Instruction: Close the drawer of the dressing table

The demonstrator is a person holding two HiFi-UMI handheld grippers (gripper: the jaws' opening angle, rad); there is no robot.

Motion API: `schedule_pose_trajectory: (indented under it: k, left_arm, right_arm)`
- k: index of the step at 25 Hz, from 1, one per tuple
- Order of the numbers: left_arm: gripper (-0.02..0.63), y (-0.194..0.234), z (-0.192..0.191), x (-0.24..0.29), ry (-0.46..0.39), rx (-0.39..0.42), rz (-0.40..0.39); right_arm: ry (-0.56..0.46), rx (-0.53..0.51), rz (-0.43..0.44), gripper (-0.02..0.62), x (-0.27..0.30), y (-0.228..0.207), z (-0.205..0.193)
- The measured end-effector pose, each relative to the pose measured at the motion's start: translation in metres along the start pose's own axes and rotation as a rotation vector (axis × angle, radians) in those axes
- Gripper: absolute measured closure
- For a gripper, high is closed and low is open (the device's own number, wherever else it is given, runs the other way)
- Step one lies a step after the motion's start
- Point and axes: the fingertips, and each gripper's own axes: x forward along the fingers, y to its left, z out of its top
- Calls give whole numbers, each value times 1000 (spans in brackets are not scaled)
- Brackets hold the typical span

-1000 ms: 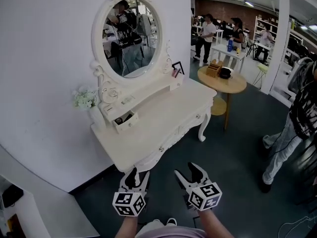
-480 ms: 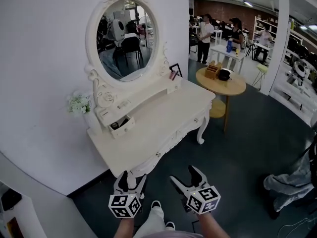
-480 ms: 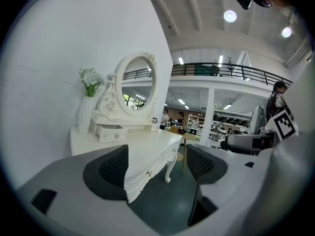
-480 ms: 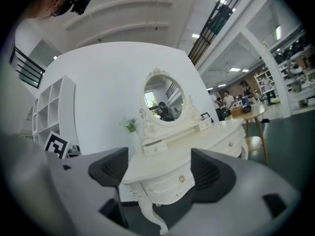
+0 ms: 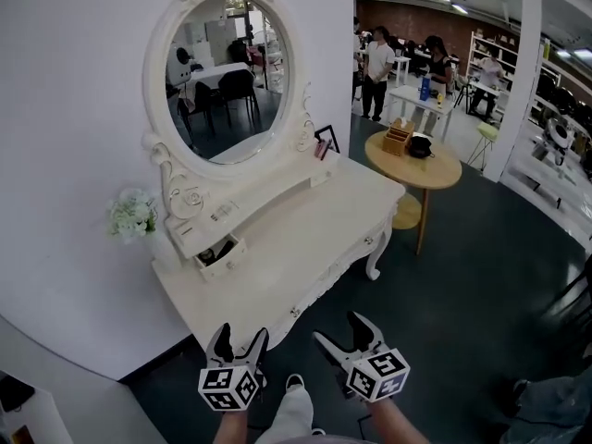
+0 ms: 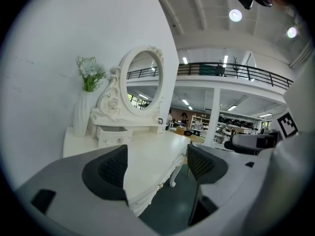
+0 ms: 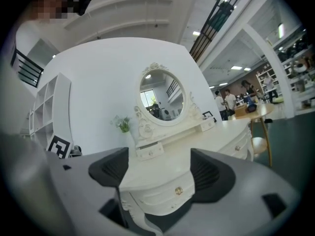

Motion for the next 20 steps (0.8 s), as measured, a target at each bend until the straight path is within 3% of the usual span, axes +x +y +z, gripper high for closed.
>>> schedule_pose_trajectory:
  k: [10,20]
  left_arm:
    - [244,77,40,71,-23,1,58]
    - [239,146,53,90,-37,-39,157]
  right_arm:
    - [4,-34,26,213,119,-12,34]
    - [55,-89,90,216,202,3,39]
